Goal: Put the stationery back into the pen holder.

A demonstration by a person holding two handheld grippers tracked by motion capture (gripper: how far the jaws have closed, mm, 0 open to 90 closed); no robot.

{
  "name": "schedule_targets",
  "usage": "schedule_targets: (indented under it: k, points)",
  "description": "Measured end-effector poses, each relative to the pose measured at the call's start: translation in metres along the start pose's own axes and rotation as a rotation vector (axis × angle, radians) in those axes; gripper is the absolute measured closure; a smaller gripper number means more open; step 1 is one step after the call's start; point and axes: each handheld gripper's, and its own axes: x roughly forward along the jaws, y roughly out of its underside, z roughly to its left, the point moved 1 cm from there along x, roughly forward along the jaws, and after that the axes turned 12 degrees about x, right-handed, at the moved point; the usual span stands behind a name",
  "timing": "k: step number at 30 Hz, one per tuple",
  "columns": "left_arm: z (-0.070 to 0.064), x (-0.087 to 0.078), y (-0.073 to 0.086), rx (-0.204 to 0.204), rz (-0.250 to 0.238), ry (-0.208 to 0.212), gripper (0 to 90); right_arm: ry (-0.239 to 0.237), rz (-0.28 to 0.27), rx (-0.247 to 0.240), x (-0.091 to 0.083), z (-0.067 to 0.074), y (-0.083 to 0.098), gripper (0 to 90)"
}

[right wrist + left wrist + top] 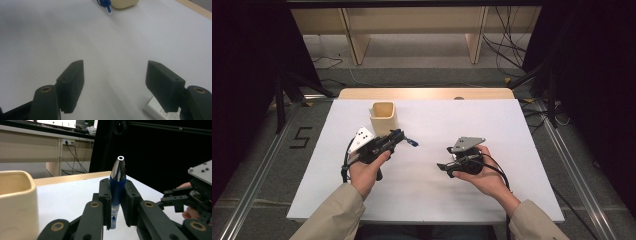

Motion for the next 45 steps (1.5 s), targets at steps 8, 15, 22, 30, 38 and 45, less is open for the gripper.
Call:
schedule_targets:
  k: [8, 15, 22, 30, 38, 45]
  points:
    - [0.014, -0.004, -0.008, 0.019, -0.005, -0.04, 79.4, 0.013, 0.008, 0.011, 0.0, -0.002, 0.003, 29.3]
    - [0.024, -0.005, -0.015, 0.028, -0.011, -0.066, 79.4, 0.019, 0.007, 0.017, 0.001, -0.004, 0.005, 28.8]
    - [0.032, -0.006, -0.023, 0.049, -0.013, -0.093, 79.4, 0.026, 0.012, 0.025, 0.0, -0.005, 0.006, 28.5]
    - [0.044, -0.007, -0.033, 0.056, -0.027, -0.138, 79.4, 0.029, 0.02, 0.029, 0.0, -0.005, 0.007, 28.4]
    - [0.053, -0.009, -0.04, 0.094, -0.014, -0.188, 79.3, 0.03, 0.021, 0.029, 0.0, -0.005, 0.007, 28.4]
    - [0.058, -0.007, -0.042, 0.132, -0.008, -0.224, 79.3, 0.029, 0.025, 0.026, 0.001, -0.005, 0.007, 28.4]
